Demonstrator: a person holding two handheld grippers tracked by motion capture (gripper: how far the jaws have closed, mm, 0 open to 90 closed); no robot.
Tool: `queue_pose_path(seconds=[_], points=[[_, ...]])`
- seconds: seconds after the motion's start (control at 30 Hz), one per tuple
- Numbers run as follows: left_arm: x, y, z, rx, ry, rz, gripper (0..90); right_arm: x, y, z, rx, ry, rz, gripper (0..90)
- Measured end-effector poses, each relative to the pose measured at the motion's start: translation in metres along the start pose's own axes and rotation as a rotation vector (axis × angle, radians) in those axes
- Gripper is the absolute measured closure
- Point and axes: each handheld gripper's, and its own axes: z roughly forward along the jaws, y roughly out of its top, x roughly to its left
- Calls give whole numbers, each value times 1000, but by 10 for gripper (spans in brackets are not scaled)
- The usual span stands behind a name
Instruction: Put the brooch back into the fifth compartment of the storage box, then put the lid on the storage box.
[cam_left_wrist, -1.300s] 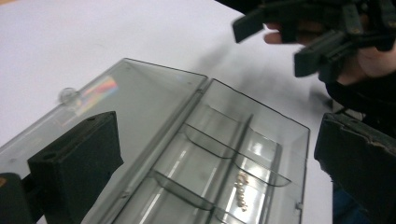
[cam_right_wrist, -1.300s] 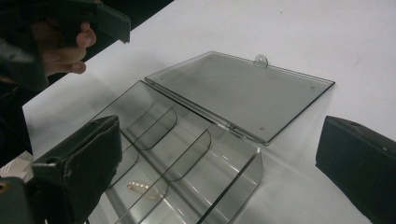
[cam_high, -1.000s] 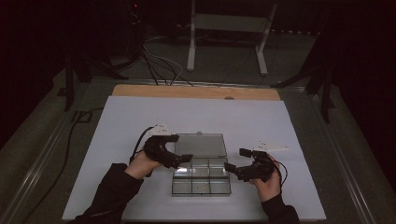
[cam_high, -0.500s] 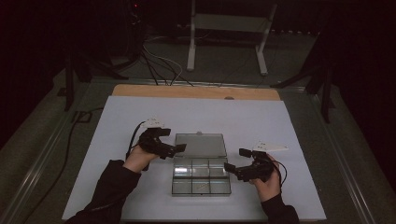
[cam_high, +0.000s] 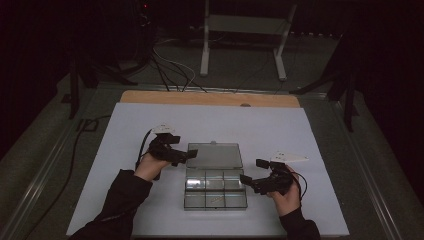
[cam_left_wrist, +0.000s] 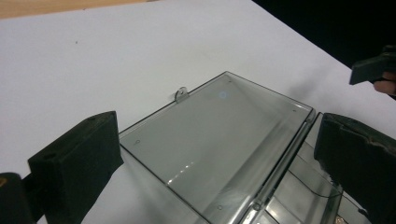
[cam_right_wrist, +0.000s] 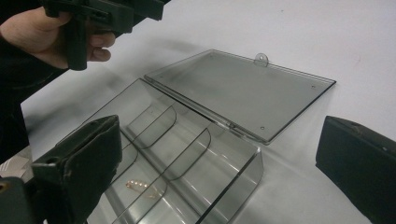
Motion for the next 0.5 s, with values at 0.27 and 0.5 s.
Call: queue_pose_path(seconds=[0.27, 0.5], points=[[5, -5, 4, 14, 28, -35, 18, 0, 0, 0, -1, 1, 2, 7], [4, -9, 11, 56, 14, -84, 18, 1, 0, 1, 0, -5, -8, 7]])
